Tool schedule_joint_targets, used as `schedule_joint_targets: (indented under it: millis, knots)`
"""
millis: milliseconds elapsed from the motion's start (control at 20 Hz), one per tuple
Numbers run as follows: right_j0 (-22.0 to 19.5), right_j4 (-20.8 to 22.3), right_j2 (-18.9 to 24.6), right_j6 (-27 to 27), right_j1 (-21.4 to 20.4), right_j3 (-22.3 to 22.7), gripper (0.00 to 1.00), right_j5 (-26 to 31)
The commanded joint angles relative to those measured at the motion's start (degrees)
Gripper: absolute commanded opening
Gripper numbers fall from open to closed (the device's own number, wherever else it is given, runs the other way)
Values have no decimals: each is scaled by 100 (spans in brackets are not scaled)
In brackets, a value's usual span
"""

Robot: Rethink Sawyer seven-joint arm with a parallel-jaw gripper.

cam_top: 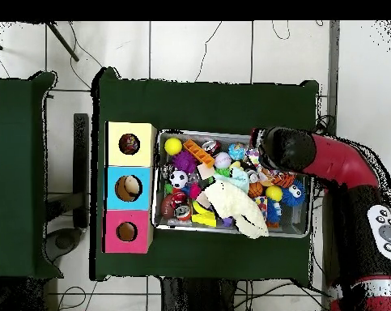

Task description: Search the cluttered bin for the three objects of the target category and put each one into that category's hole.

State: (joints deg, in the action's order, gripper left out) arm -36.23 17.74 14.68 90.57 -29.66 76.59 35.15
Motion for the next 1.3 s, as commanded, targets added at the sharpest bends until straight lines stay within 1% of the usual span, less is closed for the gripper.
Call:
schedule_joint_targets:
  millis: [50,150,350,400,500,600,800,1000,1150,1300]
  knots:
    - [-17,282,294,-177,346,424,100,-218]
    - [-4,264,281,-173,329,462,100,-108]
    - [17,312,260,-191,391,490,100,-111]
    - [52,374,229,-222,447,421,100,-122]
    - [56,445,250,-354,689,205,100,-103]
    - [68,439,265,-448,883,3,100,44]
    - [105,320,310,-623,1112,-286,100,581]
    - [87,299,353,-792,1038,-186,100,803]
    - [88,251,415,-984,988,-262,100,1156]
    - [82,184,486,-1068,908,-363,100,1465]
